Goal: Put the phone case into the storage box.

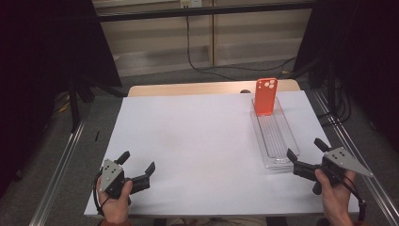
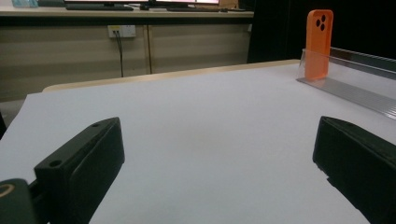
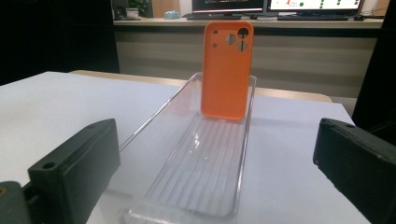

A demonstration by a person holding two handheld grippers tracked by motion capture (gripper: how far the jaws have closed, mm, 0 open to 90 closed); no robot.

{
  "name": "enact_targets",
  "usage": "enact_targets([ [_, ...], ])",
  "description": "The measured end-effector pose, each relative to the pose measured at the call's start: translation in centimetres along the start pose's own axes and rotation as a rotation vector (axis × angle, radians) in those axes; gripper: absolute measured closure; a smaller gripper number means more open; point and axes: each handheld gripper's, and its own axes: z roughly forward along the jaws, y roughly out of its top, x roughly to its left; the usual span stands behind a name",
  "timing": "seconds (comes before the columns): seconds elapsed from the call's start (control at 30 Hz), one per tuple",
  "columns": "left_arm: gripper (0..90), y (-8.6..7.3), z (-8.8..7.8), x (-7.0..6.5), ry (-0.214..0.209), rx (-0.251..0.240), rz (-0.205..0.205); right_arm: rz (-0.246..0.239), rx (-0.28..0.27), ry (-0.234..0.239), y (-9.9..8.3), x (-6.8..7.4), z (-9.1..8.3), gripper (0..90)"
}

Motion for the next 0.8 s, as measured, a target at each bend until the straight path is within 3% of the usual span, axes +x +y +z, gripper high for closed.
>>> enact_targets([
  [0.4, 2.1, -0.1, -0.4, 0.0, -0.004, -0.004, -0.002, -0.021, -0.001, 0.028, -1.4, 0.4, -1.9, 0.0],
  [0.5, 2.1, -0.2, -0.3, 0.0, 0.0, 0.002, 0.0, -0.044, 0.02, 0.043, -1.9, 0.6, -2.2, 0.0],
  [0.63, 1.9, -0.3, -0.3, -0.1, 0.0, 0.017, 0.011, -0.07, -0.012, 0.05, -1.8, 0.7, -2.6, 0.0],
  [0.8, 1.9, -0.3, -0.1, 0.1, -0.012, 0.032, 0.009, -0.036, 0.009, 0.062, -1.9, 0.6, -2.1, 0.0],
])
